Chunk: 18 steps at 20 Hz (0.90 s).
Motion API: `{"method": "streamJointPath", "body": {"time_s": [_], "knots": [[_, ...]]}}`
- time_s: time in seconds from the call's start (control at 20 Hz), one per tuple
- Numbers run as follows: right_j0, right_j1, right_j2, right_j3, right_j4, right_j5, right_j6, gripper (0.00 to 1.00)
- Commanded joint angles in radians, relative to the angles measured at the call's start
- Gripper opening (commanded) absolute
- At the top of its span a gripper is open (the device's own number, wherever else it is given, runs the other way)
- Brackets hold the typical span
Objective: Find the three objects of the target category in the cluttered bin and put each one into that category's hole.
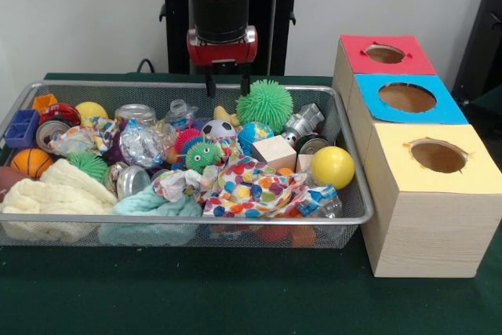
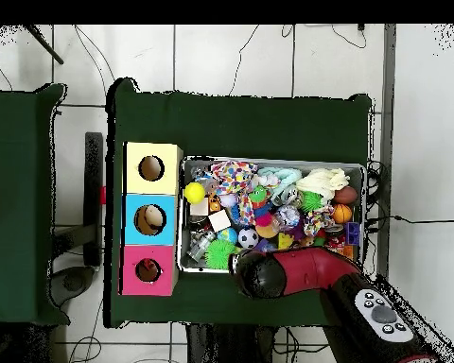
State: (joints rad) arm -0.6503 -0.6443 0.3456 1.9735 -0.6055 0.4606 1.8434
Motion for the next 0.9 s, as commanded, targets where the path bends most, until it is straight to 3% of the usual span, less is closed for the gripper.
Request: {"method": "streamJointPath", "body": {"time_s": [0.05, 0.5, 0.9], "knots": [[0.010, 0.042, -0.031, -0.011, -0.083, -0.090, 0.033, 1.00], [0.028, 0.041, -0.052, -0.004, -0.087, -0.114, 0.062, 1.00], [0.085, 0.044, -0.077, -0.005, -0.057, -0.130, 0.092, 1.00]]}}
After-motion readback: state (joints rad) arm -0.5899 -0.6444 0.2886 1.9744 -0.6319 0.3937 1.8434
